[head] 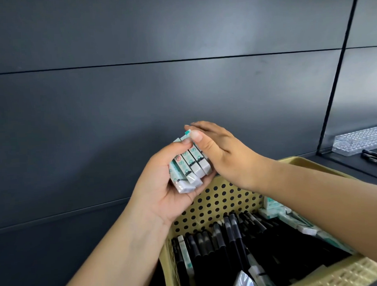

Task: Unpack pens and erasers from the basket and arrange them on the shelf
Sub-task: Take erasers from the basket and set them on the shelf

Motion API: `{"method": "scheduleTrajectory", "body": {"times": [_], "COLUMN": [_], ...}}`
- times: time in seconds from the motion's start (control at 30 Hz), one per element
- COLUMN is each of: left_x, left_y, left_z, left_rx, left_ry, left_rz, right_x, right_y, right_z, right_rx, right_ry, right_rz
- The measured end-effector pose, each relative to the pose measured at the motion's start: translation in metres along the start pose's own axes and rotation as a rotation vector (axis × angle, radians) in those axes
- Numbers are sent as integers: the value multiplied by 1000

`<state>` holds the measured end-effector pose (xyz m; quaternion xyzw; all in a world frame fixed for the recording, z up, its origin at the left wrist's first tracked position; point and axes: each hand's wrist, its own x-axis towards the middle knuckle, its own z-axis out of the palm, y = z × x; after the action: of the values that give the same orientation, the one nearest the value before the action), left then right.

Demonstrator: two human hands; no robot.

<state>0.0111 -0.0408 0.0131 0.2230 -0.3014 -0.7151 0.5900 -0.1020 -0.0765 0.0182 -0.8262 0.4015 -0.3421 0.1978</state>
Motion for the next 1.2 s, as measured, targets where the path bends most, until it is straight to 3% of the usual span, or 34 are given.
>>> {"method": "scheduleTrajectory", "body": {"times": [0.23,0.37,0.43,0.53,0.6,0.83,1.1,1.2], "left_x": [0,1,1,-3,-5,-2,-1,-1], "left_y": [0,-2,-1,-3,-4,-5,-5,-3], "left_z": [2,1,-1,3,4,3,3,3], "left_rx": [60,101,73,65,117,216,342,315], "left_ry": [32,0,-39,-87,-79,-40,-20,-58], "left_rz": [-5,-16,-35,-76,-71,-87,-76,-107], "right_x": [-12,-19,-19,-17,-19,-19,-20,-19], "right_y": [7,10,10,9,8,7,17,18], "right_z": [-34,-16,-9,-13,-12,4,-3,-4], "right_rx": [227,299,269,275,253,260,160,138], "right_ry": [-149,-316,-270,-33,35,53,-186,-176], "right_rz": [109,19,-20,47,-8,-85,-132,-214]}}
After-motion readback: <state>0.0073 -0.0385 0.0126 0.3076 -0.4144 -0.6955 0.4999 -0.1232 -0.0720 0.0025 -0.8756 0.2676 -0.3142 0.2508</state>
